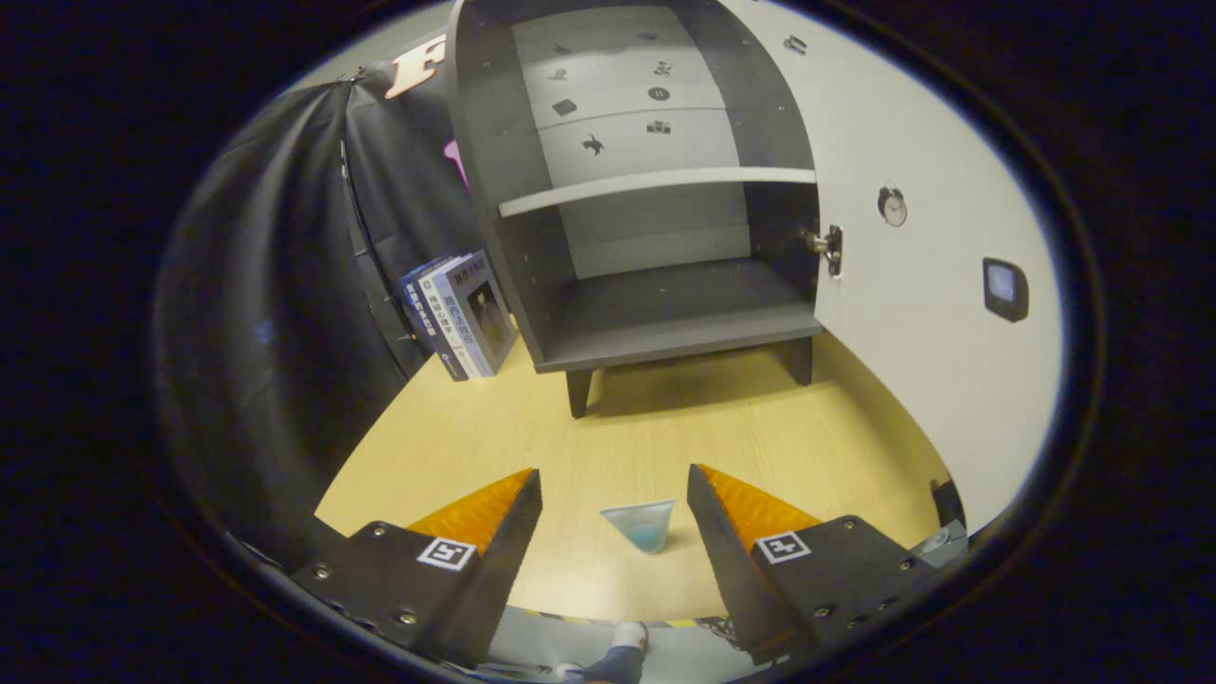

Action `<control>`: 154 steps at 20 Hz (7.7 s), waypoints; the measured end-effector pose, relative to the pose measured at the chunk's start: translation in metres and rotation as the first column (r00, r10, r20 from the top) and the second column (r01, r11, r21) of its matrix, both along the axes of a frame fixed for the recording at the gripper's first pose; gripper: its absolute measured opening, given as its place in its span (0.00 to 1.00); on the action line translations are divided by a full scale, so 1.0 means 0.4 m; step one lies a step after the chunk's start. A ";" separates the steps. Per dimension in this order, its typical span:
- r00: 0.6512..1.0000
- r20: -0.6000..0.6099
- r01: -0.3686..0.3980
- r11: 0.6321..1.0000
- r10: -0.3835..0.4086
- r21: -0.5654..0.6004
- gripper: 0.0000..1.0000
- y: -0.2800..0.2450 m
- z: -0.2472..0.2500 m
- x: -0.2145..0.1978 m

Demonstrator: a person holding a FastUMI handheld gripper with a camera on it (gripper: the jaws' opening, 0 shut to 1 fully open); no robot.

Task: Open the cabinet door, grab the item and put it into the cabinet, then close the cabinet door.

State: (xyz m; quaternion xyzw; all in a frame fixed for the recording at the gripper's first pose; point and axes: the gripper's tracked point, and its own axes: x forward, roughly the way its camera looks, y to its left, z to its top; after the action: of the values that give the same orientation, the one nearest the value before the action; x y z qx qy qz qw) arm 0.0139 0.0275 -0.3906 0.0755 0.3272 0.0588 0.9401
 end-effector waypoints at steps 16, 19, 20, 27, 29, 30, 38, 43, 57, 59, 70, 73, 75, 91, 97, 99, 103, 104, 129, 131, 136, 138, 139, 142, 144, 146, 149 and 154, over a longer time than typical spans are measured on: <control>0.997 -0.073 -0.013 0.997 0.007 -0.081 0.56 0.000 -0.233 0.034; 0.998 -0.058 -0.020 0.996 0.015 -0.085 0.56 -0.001 -0.200 0.043; 0.999 -0.048 -0.021 0.996 0.017 -0.090 0.56 -0.001 -0.178 0.051; 0.996 0.076 -0.033 0.994 0.041 -0.100 0.56 0.006 0.089 0.107; 0.991 0.126 -0.037 0.994 0.050 -0.101 0.56 0.015 0.191 0.140; 0.986 0.156 -0.041 0.993 0.057 -0.107 0.56 0.017 0.242 0.158; 0.914 0.398 -0.024 0.990 0.080 -0.142 0.55 0.026 0.593 0.372; 0.886 0.464 0.048 0.993 0.005 -0.103 0.55 -0.029 0.670 0.545; 0.895 0.445 0.097 0.989 -0.038 -0.112 0.55 -0.082 0.597 0.807; 0.904 0.426 0.086 0.991 -0.033 -0.105 0.55 -0.078 0.580 0.806; 0.902 0.429 0.089 0.993 -0.045 -0.082 0.58 -0.078 0.587 0.804; 0.898 0.436 0.098 0.993 -0.059 -0.069 0.72 -0.083 0.594 0.808; 0.892 0.445 0.117 0.992 -0.082 -0.052 0.79 -0.096 0.604 0.817; 0.810 0.578 0.139 0.990 -0.095 -0.031 0.99 -0.107 0.833 0.503; 0.809 0.583 0.153 0.984 -0.070 -0.095 0.99 -0.122 0.870 0.162; 0.814 0.577 0.161 0.981 -0.069 -0.110 0.99 -0.138 0.882 0.037; 0.815 0.563 0.228 0.969 -0.136 -0.096 0.97 -0.243 0.916 -0.185; 0.810 0.564 0.258 0.961 -0.161 -0.097 0.97 -0.284 0.922 -0.227; 0.808 0.537 0.366 0.920 -0.241 -0.139 0.96 -0.789 0.854 -0.220; 0.820 0.524 0.304 0.951 -0.229 -0.061 0.96 -0.739 0.842 -0.208; 0.841 0.523 0.185 0.982 -0.137 -0.041 0.96 -0.662 0.833 -0.187; 0.851 0.517 0.131 0.991 -0.091 -0.040 0.96 -0.615 0.835 -0.172; 0.856 0.512 0.100 0.994 -0.065 -0.040 0.96 -0.586 0.834 -0.163; 0.861 0.508 0.035 0.999 -0.016 -0.028 0.96 -0.501 0.824 -0.124; 0.863 0.505 -0.011 1.000 0.012 -0.005 0.98 -0.442 0.829 -0.103; 0.861 0.506 -0.050 0.999 0.047 -0.006 0.98 -0.382 0.819 -0.071; 0.856 0.508 -0.110 0.994 0.097 -0.004 1.00 -0.285 0.813 -0.018; 0.830 0.535 -0.166 0.986 0.156 -0.030 1.00 -0.119 0.801 0.101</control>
State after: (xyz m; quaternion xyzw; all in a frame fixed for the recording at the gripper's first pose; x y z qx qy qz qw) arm 0.0544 -0.0199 -0.0702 0.0364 0.0566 0.1591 0.9850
